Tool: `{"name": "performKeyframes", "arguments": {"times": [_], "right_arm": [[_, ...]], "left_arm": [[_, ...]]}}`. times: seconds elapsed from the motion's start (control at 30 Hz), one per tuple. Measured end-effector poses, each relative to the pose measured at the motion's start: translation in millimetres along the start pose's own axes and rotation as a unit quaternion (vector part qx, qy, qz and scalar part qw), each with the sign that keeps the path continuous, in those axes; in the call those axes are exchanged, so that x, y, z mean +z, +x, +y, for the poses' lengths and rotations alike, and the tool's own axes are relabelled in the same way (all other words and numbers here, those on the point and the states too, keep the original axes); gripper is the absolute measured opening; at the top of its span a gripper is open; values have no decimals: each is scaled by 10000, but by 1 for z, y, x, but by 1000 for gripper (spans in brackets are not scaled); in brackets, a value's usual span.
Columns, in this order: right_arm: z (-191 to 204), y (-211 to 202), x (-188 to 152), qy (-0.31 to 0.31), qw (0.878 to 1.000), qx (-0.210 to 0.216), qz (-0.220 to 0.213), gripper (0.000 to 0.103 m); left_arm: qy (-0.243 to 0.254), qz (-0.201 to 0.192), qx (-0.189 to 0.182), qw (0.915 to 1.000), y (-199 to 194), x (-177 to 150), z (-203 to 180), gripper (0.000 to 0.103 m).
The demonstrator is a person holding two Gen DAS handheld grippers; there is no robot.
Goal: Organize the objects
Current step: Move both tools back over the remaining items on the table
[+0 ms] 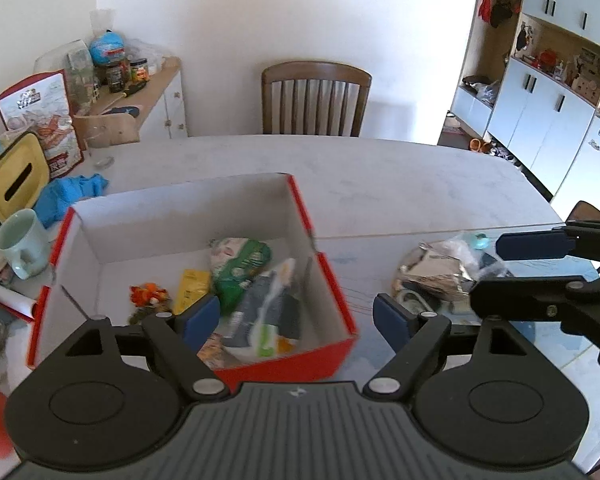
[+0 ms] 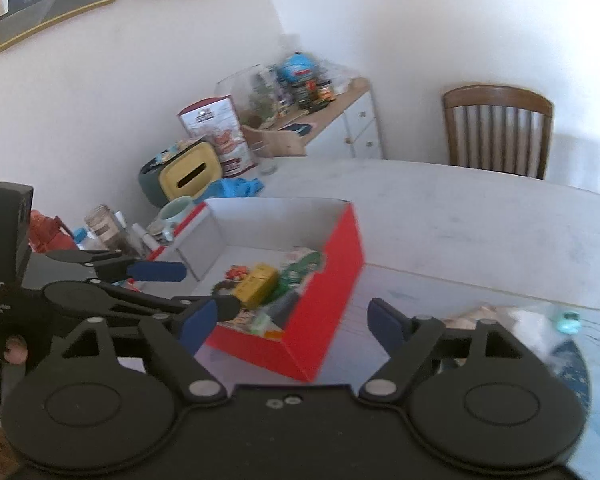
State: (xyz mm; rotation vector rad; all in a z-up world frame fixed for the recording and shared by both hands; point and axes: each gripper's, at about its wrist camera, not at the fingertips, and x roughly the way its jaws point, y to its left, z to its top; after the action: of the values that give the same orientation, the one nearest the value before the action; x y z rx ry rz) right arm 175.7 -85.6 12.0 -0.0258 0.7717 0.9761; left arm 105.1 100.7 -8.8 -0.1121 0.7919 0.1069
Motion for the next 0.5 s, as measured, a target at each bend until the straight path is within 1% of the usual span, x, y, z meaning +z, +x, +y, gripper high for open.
{"name": "performKeyframes", "arguments": {"times": [0.2, 0.27, 0.3, 0.33, 0.4, 0.5], "right_arm": [[-34, -28, -21, 164, 9994, -282, -133, 90], [-47, -38, -29, 233, 9989, -379, -165, 91], [-53, -42, -32, 265, 9986, -421, -164, 91], [-61, -47, -36, 313, 9983, -460, -158, 91], [-74, -54, -43, 407, 9978, -511, -138, 91], [-93, -63, -53, 492, 9968, -623, -95, 91]], "left_arm": [[50, 75, -146, 9999, 6, -7, -30, 85], [68, 103, -191, 9997, 10, -10, -40, 85], [71, 109, -203, 9997, 12, -11, -44, 87], [73, 111, -210, 9997, 13, -12, -49, 92], [70, 102, -194, 9997, 17, -14, -58, 100], [61, 73, -252, 9996, 23, -17, -71, 101]]}}
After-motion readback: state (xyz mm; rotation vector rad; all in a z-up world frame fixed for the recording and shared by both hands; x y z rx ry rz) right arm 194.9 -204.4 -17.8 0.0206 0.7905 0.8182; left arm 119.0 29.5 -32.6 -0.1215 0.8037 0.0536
